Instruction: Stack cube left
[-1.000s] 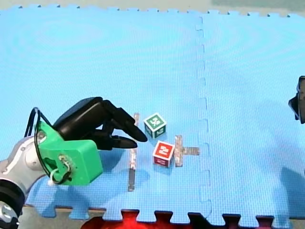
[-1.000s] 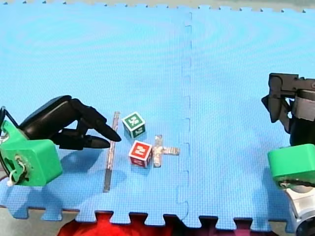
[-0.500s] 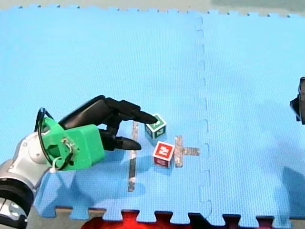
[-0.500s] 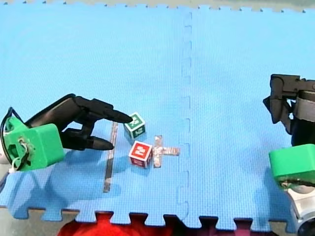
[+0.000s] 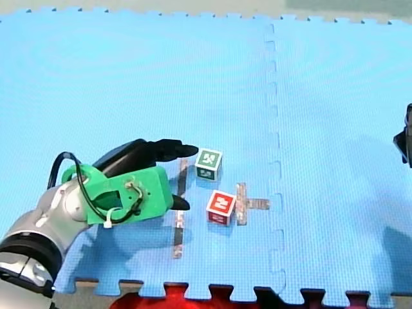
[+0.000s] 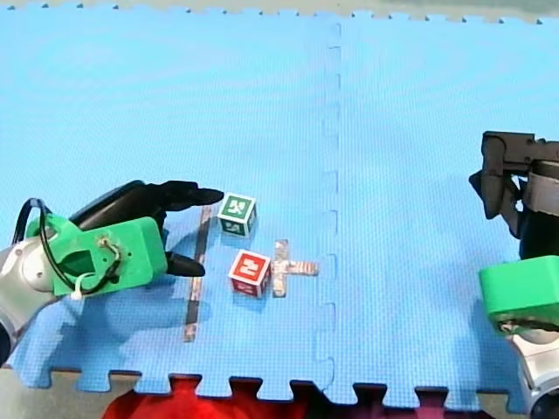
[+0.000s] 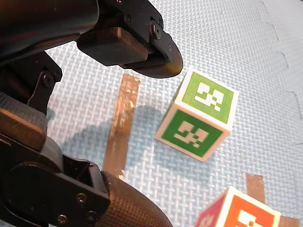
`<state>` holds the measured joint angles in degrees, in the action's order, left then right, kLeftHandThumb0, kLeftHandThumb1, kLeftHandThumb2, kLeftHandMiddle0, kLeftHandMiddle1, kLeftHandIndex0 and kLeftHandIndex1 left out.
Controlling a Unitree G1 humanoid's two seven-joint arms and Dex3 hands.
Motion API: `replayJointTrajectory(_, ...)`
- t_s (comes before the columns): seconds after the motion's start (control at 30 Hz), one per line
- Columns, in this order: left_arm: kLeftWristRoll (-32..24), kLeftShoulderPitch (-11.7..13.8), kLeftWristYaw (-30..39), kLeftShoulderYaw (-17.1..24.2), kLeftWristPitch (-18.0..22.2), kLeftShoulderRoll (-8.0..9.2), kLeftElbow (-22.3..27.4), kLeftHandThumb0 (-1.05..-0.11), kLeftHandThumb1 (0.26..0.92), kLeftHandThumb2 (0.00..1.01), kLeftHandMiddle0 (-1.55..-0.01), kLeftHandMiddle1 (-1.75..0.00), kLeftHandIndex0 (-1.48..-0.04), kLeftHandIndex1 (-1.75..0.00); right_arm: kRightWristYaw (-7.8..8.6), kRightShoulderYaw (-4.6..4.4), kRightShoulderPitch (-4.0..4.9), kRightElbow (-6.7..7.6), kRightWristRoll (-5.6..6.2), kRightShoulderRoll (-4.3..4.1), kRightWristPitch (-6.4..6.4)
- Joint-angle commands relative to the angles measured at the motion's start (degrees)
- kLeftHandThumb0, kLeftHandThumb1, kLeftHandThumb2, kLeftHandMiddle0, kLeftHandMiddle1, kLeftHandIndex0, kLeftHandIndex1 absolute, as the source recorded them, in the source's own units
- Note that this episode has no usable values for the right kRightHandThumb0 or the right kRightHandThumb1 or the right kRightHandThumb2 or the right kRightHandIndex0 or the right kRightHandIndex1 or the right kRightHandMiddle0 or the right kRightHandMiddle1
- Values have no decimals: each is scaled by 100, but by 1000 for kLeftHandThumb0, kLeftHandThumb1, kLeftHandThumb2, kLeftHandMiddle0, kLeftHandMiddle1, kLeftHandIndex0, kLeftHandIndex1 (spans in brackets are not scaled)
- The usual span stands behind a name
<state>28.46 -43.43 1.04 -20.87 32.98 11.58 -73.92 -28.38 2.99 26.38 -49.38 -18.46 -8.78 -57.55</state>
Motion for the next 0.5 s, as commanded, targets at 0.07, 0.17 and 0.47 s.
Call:
replayJointTrajectory(0.07,303,-4,-399,-240,-238,-66,-92,-892,727,0,-671,-1438,-433,0,-24,6,-24,65,-10,-31,48)
replayJointTrajectory(0.17,473,-58,-674,-378,-480,-167,-143,-876,723,0,-651,-1574,-419,-3,-40,1,-31,82,-24,-25,51)
replayJointTrajectory(0.47,567,-56,-1820,-388,-1098,-576,-242,-817,701,0,-702,-1746,-606,-51,-68,-10,-77,105,-16,21,60)
